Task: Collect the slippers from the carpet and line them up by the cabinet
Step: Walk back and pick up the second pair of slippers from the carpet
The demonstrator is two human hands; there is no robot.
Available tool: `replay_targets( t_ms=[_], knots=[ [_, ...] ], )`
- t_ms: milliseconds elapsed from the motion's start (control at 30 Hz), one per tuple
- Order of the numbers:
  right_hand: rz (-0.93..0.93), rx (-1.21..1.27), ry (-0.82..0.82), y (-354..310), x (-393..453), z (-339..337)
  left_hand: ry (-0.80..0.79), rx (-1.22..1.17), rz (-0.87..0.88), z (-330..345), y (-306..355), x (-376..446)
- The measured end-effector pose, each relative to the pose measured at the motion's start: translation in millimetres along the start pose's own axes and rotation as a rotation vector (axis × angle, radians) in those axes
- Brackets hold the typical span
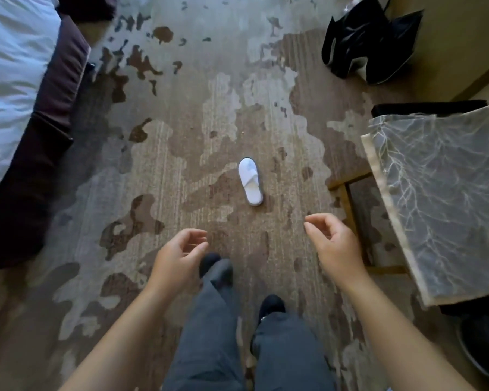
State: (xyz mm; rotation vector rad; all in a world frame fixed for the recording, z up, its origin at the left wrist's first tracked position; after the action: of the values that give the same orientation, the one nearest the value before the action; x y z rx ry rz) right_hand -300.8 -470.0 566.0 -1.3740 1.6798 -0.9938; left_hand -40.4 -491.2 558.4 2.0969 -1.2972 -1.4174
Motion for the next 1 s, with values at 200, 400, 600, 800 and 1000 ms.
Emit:
replay_targets(
  t_ms=[200, 400, 600, 800, 1000],
  knots=[
    [0.141, -0.084, 0.084, 86, 95, 42, -0.103, 0.133, -0.033, 32, 15, 163],
    [0.244, -0.159, 0.125, 242, 172, 95, -0.198, 0.303, 0.016, 138, -14, 337],
    [0.282, -0.257, 0.068, 440, 221, 177, -0.189, 0.415, 0.004, 272, -119, 497],
    [0.343, -0.408, 0.022, 611, 249, 236, -0.117, 0.372, -0.097, 359, -218, 622],
    [0.411, -0.512, -0.149, 676, 251, 292, 0.042, 0.341, -0.149, 382, -246, 671]
  ],
)
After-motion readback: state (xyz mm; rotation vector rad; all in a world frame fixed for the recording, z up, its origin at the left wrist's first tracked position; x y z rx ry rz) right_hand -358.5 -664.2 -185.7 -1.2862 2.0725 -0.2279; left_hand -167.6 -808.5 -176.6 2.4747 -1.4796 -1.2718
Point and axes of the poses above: each hand's wrist, its own x-axis towards the middle knuckle, its own z-axis out of the palm, y = z × x, the point moved 9 cm from there along x, towards the middle knuckle, and after that the axes turned 15 degrees about -z, right-handed, at the moved point
